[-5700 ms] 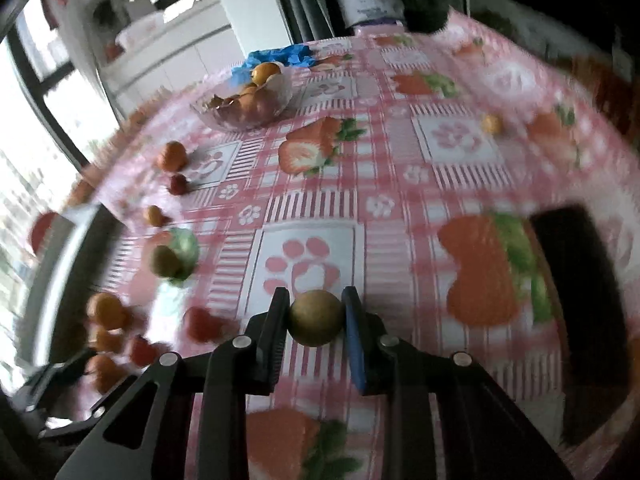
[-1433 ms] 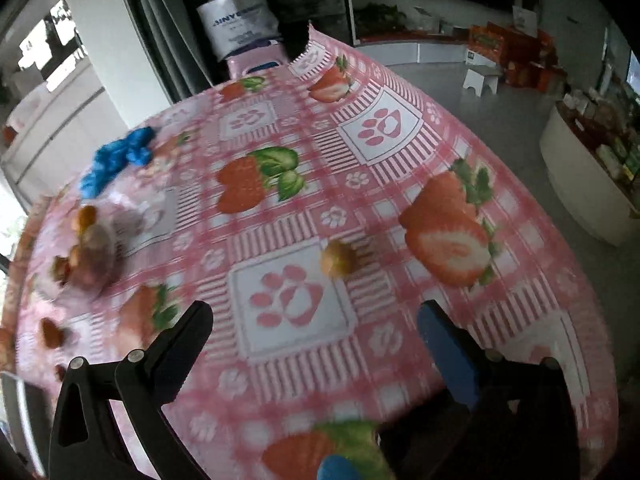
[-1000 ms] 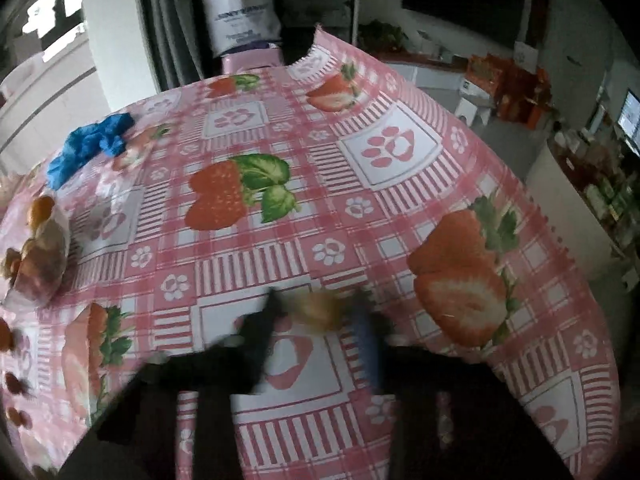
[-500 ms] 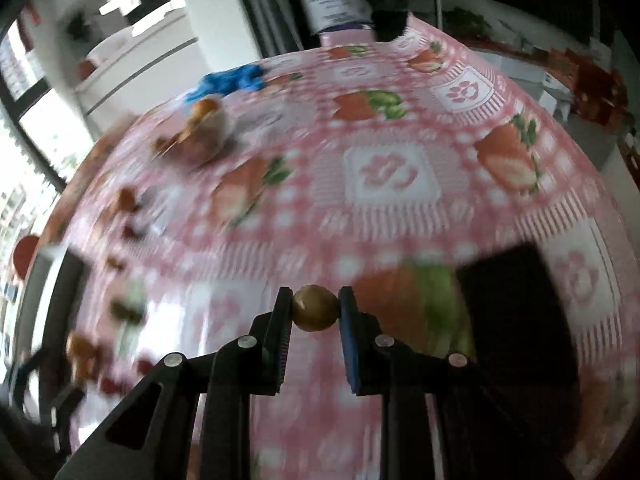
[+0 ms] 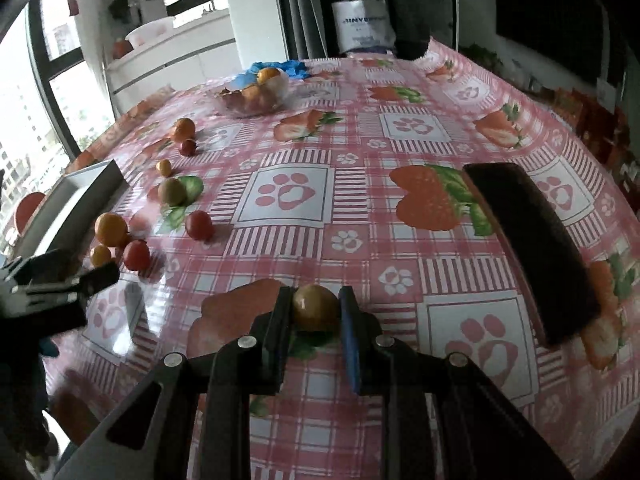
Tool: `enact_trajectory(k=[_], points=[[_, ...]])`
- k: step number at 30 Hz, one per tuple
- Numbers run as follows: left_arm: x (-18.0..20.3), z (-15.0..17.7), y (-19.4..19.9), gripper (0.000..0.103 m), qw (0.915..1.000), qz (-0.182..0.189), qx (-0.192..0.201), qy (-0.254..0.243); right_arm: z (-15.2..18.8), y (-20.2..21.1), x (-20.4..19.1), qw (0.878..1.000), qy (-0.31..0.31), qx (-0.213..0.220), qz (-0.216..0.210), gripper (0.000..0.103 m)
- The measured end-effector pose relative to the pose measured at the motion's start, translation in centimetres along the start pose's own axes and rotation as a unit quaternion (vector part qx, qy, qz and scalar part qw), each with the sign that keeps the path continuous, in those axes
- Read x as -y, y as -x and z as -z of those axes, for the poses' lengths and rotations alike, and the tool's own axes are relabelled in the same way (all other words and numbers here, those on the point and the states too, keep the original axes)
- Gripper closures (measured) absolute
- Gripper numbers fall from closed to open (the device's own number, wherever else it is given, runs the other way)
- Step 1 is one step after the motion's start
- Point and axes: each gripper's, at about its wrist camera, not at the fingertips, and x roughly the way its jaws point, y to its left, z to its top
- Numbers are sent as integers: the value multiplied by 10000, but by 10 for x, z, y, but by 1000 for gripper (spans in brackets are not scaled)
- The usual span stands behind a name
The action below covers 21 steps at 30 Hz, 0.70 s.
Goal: Organize fruits
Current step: 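Move the left tool back and grasp a small yellow fruit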
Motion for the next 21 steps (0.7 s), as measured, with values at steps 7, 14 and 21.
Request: enact_trajectory(k=[7,14,21], points=[[-8,-4,-8,25,9998,115,-63,114,3,0,1,9998,-77,164,-35,78],[8,-4,-4,66,9990,430,4,-111,4,1,1,9998,-40,193,3,78],[0,-1,0,77,9985,535,-106,38,4,1,-1,9998,-19,197,33,77]])
